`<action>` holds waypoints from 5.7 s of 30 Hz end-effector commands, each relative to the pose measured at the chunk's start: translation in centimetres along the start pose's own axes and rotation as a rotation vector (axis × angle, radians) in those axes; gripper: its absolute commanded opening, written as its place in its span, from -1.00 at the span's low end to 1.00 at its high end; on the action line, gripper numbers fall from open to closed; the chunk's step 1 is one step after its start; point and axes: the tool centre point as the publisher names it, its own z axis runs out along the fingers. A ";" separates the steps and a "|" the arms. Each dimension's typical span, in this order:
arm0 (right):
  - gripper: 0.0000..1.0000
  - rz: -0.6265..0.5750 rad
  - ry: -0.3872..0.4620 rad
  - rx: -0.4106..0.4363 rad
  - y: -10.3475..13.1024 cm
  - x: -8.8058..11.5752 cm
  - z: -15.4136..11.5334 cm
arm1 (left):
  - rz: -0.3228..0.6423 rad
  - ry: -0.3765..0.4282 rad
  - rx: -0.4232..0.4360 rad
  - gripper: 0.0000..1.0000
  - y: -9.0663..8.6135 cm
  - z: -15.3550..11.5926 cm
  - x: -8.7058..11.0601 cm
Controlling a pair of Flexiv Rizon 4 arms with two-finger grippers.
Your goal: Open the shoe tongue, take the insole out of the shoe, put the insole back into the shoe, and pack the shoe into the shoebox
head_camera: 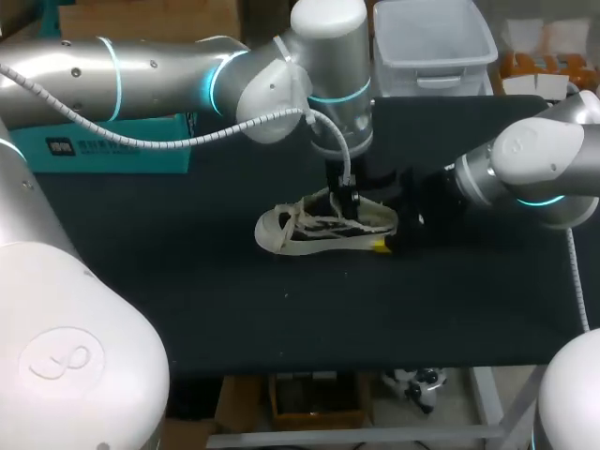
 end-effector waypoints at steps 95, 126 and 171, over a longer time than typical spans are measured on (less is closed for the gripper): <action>-1.00 -0.012 -0.005 0.019 0.0 0.7 0.0 | 0.706 0.352 1.039 -1.00 -3.2 -19.7 6.2; 1.00 0.011 -0.017 0.033 0.1 0.8 -0.7 | 0.784 0.326 1.170 -1.00 3.9 -22.7 10.4; 1.00 -0.044 -0.123 0.742 12.1 0.0 -0.4 | 0.741 0.279 1.238 -1.00 15.0 -22.5 13.4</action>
